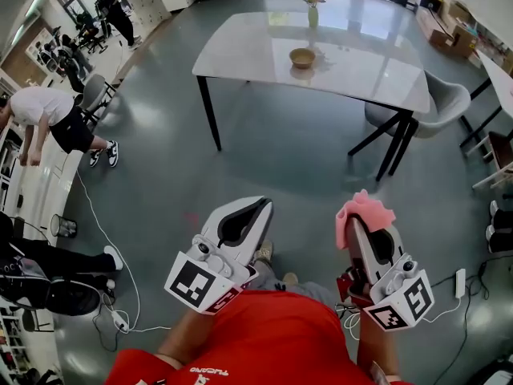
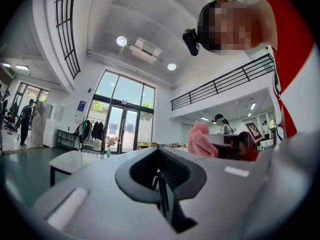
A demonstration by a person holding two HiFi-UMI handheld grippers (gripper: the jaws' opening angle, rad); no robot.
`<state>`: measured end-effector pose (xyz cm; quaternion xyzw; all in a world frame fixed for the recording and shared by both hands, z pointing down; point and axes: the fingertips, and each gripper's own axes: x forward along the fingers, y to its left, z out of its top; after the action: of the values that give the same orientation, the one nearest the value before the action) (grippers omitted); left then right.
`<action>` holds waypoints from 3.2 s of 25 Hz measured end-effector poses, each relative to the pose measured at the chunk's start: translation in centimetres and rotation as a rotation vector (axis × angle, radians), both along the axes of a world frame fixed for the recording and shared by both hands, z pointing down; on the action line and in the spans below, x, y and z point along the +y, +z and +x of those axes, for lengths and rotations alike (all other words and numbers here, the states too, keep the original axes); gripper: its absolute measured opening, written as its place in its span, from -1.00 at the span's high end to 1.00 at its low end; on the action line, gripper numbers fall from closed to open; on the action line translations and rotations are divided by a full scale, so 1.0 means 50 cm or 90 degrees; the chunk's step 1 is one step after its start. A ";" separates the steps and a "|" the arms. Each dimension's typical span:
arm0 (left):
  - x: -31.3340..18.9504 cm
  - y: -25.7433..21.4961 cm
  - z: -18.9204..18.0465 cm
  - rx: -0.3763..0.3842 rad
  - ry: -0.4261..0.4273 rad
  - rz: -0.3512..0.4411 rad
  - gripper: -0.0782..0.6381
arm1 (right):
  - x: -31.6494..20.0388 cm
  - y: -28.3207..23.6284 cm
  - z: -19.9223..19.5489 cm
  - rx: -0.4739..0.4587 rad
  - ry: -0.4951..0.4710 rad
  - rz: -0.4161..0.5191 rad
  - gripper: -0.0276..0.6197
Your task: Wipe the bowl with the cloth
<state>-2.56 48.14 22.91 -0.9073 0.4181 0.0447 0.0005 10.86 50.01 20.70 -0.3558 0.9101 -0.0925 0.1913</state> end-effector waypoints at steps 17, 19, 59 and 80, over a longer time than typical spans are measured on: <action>-0.135 0.021 0.006 0.020 0.022 0.003 0.77 | -0.125 0.016 0.006 0.026 0.027 -0.006 0.84; -0.163 0.023 -0.005 0.021 0.021 0.001 0.76 | -0.153 0.018 -0.006 0.030 0.027 -0.009 0.84; -0.650 0.065 -0.172 0.011 0.113 -0.029 0.77 | -0.627 0.033 -0.193 0.092 0.123 -0.036 0.84; -0.869 0.086 -0.133 -0.011 0.054 -0.024 0.76 | -0.858 0.071 -0.127 0.129 0.108 -0.020 0.84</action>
<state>-9.22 4.69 27.21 -0.9244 0.3800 0.0287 -0.0148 4.53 7.12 24.25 -0.4422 0.8897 -0.0538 0.1000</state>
